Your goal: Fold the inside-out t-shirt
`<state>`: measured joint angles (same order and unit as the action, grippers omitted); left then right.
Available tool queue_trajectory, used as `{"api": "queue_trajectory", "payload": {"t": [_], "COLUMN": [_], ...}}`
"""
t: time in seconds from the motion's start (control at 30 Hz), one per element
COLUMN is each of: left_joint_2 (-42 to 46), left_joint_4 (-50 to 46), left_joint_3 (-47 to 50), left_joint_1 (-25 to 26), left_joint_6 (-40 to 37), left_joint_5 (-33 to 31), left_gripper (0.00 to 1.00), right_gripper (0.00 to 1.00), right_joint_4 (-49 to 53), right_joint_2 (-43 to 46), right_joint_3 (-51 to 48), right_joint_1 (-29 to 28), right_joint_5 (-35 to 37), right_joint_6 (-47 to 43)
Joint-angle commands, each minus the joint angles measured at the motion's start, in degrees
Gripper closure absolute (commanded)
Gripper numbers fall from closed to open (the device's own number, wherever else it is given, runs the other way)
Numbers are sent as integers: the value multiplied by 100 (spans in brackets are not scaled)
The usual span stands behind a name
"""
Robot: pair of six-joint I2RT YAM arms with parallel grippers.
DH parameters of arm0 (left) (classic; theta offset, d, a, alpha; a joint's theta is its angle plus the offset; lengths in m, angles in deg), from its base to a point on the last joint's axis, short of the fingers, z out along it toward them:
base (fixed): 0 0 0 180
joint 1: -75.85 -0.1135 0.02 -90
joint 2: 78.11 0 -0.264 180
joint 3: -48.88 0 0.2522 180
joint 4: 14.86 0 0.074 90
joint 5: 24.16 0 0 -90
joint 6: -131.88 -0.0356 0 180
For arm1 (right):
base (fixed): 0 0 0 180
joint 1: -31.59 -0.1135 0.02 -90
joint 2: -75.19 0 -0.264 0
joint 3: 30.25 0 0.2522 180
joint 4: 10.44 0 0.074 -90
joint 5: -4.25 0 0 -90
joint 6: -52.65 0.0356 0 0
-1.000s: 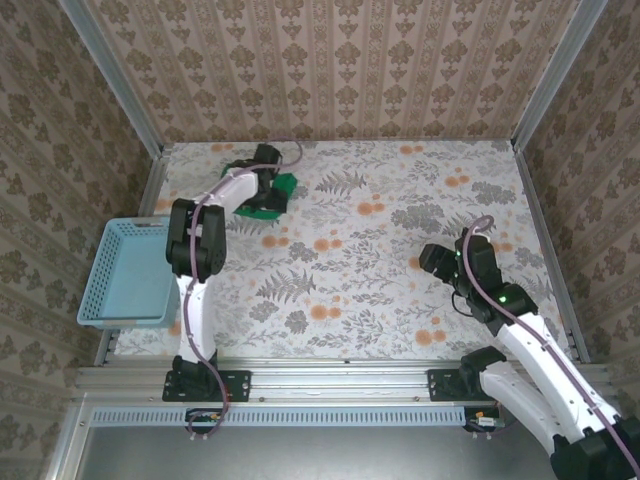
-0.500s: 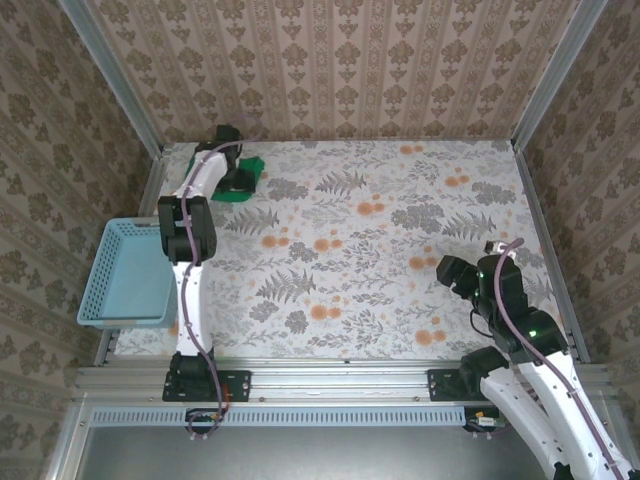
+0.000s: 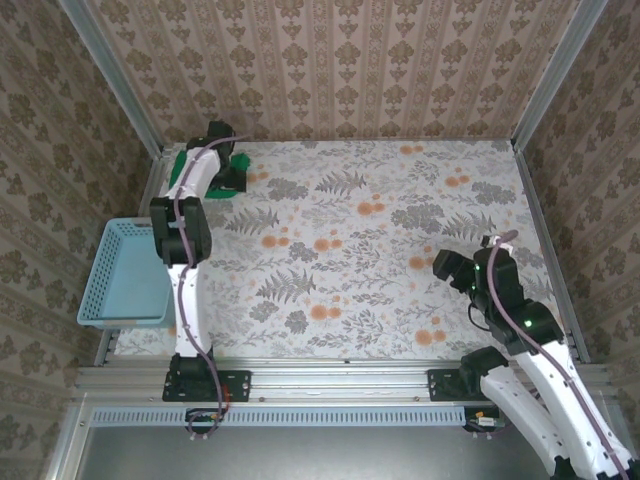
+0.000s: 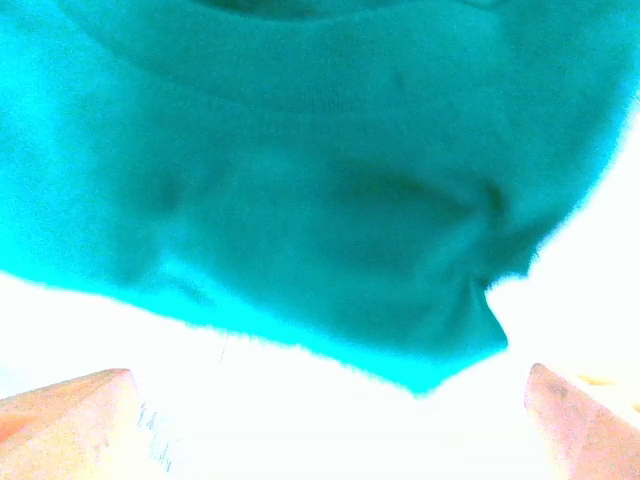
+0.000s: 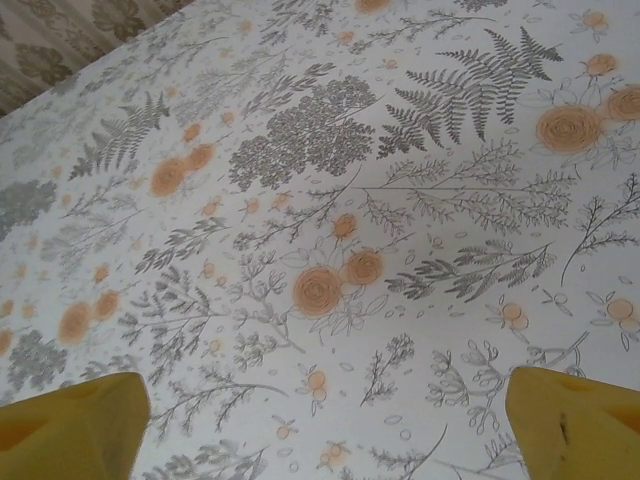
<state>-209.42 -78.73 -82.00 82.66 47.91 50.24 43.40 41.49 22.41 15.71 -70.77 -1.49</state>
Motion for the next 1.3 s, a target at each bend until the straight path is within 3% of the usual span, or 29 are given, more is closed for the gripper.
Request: {"api": "queue_trajectory", "payload": {"t": [0.0, 0.13, 0.23, 0.33, 0.4, 0.67, 0.87, 0.93, 1.03, 1.13, 1.27], "left_joint_2": [2041, 3966, 5085, 5939, 6202, 6089, 5359, 5309, 4817, 4300, 4300], "left_joint_4": [1246, 3193, 3964, 5591, 6132, 7395, 8920, 8841, 9582, 10033, 10036], "left_joint_3": [1570, 4127, 5617, 7332, 8045, 8891, 9416, 9320, 9435, 9407, 9436], "left_joint_1": [307, 482, 360, 199, 75, 16, -301, -340, -459, -474, -515], "left_joint_6": [97, 409, 815, 575, 435, -456, -735, -744, -859, -1041, -1009], "left_joint_5": [-566, -1071, -1420, -1263, -907, -118, 414, 607, 1028, 1369, 1448], "left_gripper": [0, 0, 0, 0, 0, 0, 0, 0, 0, 0, 0], "right_gripper": [0, 0, 0, 0, 0, 0, 0, 0, 0, 0, 0], "right_joint_4": [-474, -1690, -2651, -3658, -4295, -6728, -7835, -8154, -8820, -8937, -9131], "right_joint_2": [-510, -1006, -1436, -1996, -2529, -4086, -4184, -4239, -4489, -4753, -5033], "right_joint_3": [37, -206, -364, -618, -752, -1312, -1639, -1730, -1907, -1872, -1845], "right_joint_1": [56, 126, 232, 393, 514, 754, 1008, 1144, 1396, 1587, 1644], "right_joint_5": [808, 1367, 1693, 1755, 1644, 1131, 171, -137, -567, -1050, -1178], "right_joint_6": [-506, -1190, -1471, -1850, -2040, -2963, -3296, -3348, -3302, -3217, -3194]}}
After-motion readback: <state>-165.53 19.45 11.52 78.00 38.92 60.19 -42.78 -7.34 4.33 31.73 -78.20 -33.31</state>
